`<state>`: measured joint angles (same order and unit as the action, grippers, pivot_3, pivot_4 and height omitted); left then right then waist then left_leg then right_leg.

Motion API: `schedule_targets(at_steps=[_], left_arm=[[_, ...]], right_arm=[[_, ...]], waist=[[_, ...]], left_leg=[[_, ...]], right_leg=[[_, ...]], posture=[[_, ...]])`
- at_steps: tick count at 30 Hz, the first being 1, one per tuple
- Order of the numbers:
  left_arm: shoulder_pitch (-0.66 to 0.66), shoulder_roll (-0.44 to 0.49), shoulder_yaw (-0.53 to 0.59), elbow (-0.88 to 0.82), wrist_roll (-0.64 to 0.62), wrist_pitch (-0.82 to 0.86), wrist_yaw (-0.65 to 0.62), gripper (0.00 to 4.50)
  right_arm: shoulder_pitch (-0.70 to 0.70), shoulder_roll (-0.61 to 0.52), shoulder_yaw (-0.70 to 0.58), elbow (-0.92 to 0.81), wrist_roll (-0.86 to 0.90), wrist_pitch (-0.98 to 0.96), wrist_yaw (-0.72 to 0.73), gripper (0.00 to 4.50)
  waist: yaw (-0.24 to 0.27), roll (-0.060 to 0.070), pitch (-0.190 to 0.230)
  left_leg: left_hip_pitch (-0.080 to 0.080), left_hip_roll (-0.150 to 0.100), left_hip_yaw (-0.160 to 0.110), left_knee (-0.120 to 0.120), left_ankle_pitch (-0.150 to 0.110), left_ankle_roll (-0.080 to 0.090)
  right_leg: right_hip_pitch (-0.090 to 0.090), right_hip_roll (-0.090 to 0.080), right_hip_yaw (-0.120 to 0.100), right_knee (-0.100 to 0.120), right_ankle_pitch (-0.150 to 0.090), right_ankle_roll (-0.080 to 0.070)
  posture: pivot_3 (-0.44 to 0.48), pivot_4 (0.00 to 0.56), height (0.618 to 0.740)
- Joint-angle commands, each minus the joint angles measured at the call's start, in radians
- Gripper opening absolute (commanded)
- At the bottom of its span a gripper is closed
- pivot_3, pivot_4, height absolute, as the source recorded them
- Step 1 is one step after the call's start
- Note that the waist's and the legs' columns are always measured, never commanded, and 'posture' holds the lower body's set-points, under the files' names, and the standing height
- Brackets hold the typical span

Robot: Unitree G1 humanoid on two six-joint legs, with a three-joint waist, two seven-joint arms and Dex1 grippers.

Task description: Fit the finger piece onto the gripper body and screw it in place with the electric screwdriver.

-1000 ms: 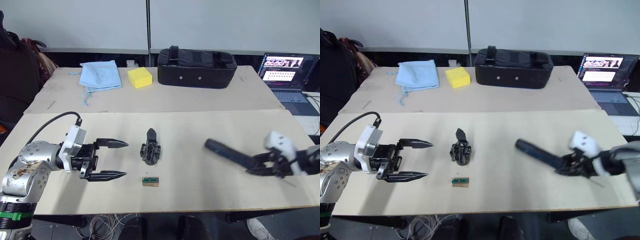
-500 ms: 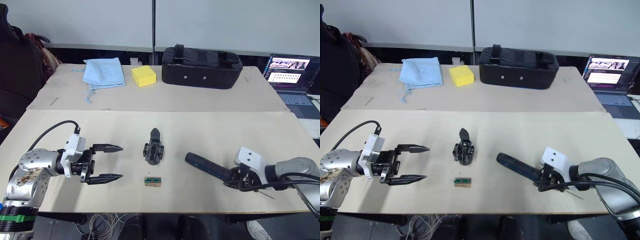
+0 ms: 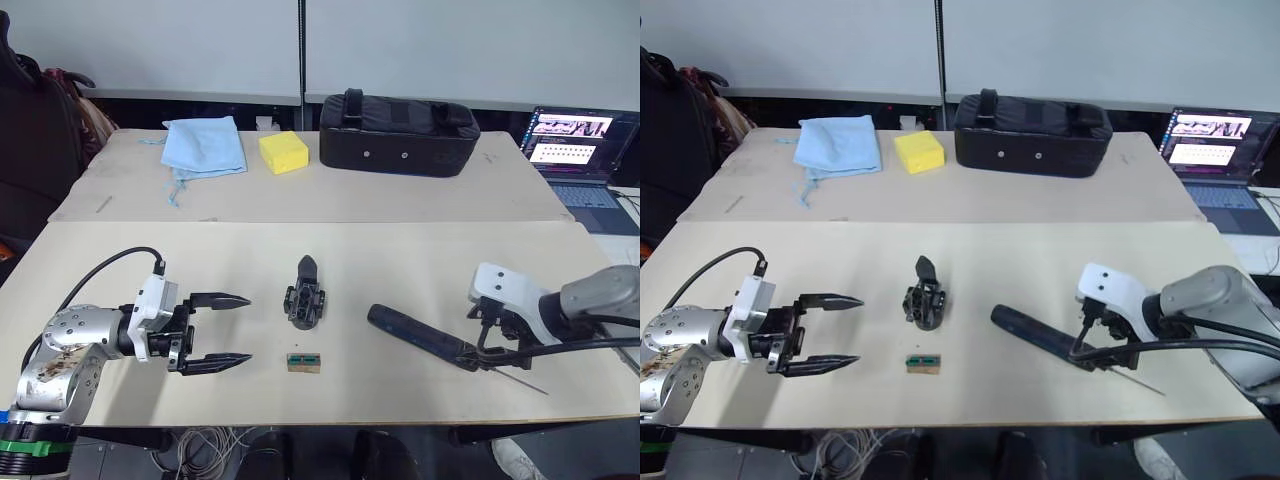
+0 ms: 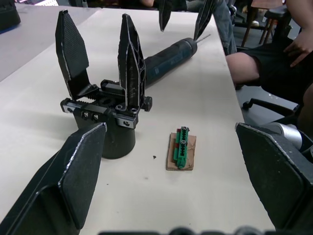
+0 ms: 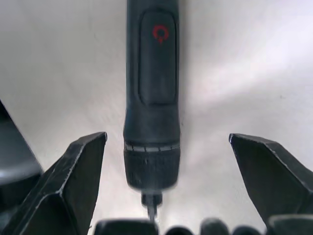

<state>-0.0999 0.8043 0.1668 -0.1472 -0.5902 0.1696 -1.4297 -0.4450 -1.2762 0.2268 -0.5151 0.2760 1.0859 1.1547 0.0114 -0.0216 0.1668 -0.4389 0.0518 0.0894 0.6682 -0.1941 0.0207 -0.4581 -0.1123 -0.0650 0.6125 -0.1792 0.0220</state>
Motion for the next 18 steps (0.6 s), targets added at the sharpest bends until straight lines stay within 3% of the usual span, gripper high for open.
schedule_targets(at_steps=[1,7,18], left_arm=[[0.000,-0.004,-0.019,-0.041,0.006,-0.033,-0.013,4.50],[-0.003,-0.022,-0.051,-0.056,-0.001,-0.026,-0.002,4.50],[0.050,-0.001,-0.073,-0.137,-0.019,0.008,-0.004,4.50]], right_arm=[[-0.118,-0.072,0.152,-0.052,-0.065,0.093,0.043,4.46],[-0.298,0.027,0.332,-0.040,-0.059,0.256,0.017,4.46],[-0.381,0.132,0.525,0.067,-0.119,0.266,-0.070,4.46]], waist=[[0.000,0.000,0.000],[-0.001,0.000,0.000],[-0.001,0.000,0.000]], left_leg=[[0.000,0.000,0.000,0.000,0.000,0.000],[0.000,0.000,0.000,0.000,0.000,-0.001],[-0.001,-0.001,0.002,0.001,0.001,0.001]], right_leg=[[0.000,0.000,0.000,0.000,0.000,0.000],[0.000,-0.001,0.001,-0.001,0.000,0.000],[0.000,0.000,0.000,0.000,0.001,0.000]], posture=[[0.000,0.150,0.740],[0.000,0.150,0.740],[0.000,0.150,0.740]])
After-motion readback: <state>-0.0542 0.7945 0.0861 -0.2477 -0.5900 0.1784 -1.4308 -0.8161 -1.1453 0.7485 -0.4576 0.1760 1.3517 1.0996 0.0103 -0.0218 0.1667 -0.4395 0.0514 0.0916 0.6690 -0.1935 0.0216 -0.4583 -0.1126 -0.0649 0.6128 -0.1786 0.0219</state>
